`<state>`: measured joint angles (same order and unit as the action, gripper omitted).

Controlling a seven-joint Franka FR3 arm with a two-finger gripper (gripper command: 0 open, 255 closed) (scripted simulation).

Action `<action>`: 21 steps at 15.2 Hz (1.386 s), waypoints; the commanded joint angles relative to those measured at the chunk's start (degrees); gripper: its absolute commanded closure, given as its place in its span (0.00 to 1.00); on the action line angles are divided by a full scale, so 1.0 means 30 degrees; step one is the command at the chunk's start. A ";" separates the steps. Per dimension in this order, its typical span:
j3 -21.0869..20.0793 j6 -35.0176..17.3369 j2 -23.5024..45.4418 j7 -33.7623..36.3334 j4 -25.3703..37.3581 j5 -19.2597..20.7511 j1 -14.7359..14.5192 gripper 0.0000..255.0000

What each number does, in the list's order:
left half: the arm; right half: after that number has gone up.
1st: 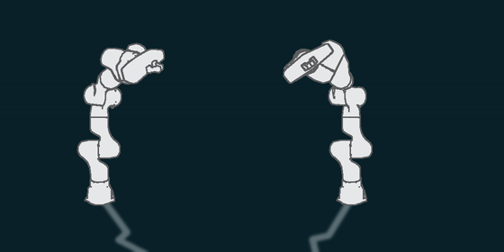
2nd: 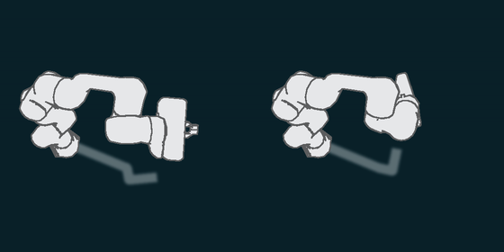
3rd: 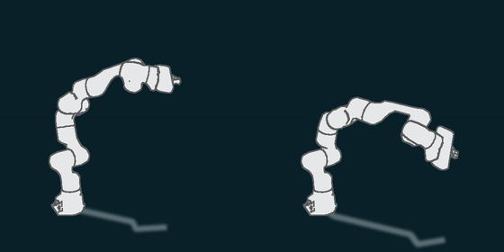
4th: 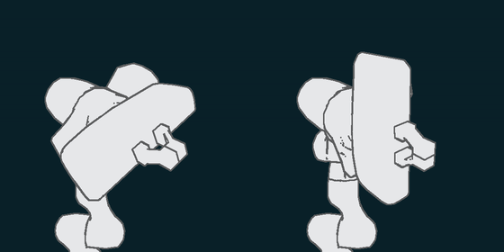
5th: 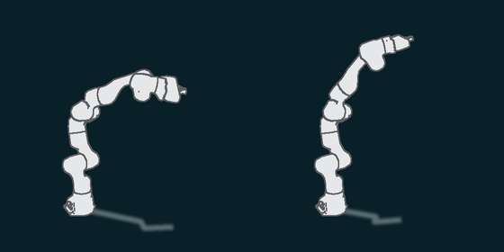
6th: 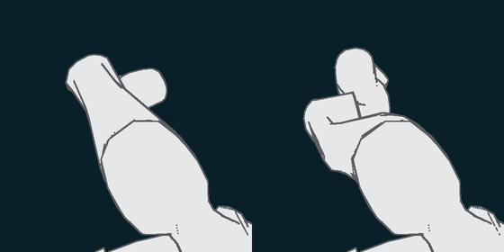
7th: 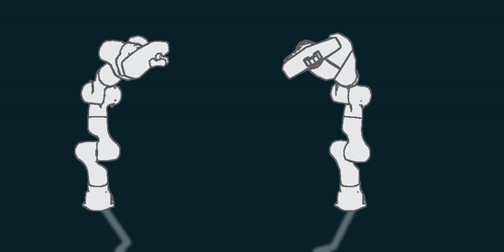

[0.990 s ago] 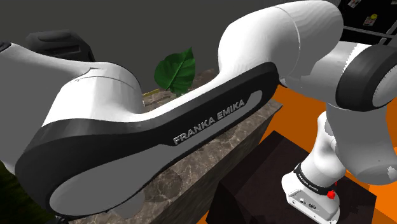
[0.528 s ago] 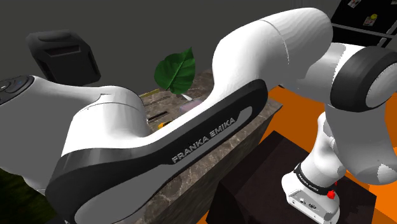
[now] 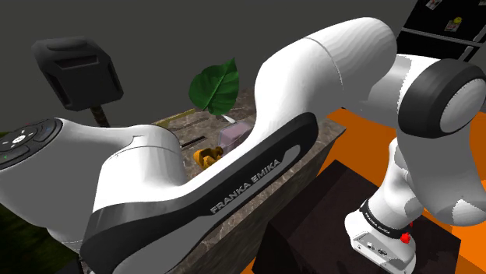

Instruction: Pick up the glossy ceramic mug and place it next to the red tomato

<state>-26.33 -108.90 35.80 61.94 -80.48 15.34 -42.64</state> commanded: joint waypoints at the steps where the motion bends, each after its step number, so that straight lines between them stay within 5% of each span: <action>1: 0.0004 -0.0009 0.0021 0.0002 0.0023 0.0008 -0.0008 1.00; 4: 0.0005 -0.0009 0.0021 0.0002 0.0023 0.0008 -0.0008 1.00; 5: 0.0005 -0.0010 0.0021 0.0002 0.0022 0.0008 -0.0008 0.00; 10: 0.0004 -0.0012 0.0018 0.0002 0.0017 0.0008 -0.0007 0.00; 14: -0.0144 0.2209 -0.0325 -0.0233 0.1964 -0.0238 -0.0203 0.00; 21: -0.0144 0.2209 -0.0325 -0.0233 0.1965 -0.0238 -0.0203 0.00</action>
<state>-26.76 -102.29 34.82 61.24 -74.60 14.63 -43.25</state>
